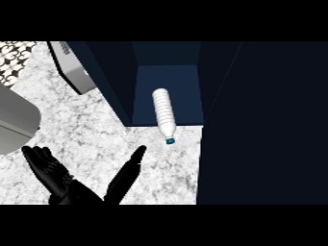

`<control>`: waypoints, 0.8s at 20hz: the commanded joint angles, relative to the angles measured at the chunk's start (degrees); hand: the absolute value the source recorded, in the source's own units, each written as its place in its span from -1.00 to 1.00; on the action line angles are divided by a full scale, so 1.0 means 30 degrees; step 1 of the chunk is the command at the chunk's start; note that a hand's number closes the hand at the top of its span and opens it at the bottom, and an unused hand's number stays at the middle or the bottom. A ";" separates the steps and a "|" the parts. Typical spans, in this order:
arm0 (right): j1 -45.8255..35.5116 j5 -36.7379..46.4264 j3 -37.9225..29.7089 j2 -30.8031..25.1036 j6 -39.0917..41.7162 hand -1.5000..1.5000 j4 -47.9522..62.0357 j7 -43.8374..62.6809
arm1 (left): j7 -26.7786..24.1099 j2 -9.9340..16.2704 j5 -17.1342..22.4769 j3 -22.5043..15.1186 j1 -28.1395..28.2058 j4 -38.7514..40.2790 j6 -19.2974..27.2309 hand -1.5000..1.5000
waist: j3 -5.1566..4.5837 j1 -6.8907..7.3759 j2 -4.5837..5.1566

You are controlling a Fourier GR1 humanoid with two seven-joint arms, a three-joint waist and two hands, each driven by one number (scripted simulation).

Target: Pick up the bottled water, place it into the cabinet and close the cabinet

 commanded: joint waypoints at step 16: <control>0.5181 -0.1424 -0.0123 0.0279 0.1589 -1.00 -0.4457 -0.1356 | 0.2055 -0.0014 0.1196 0.2045 0.0208 0.1639 0.2547 -1.00 | -0.0102 0.0206 0.0058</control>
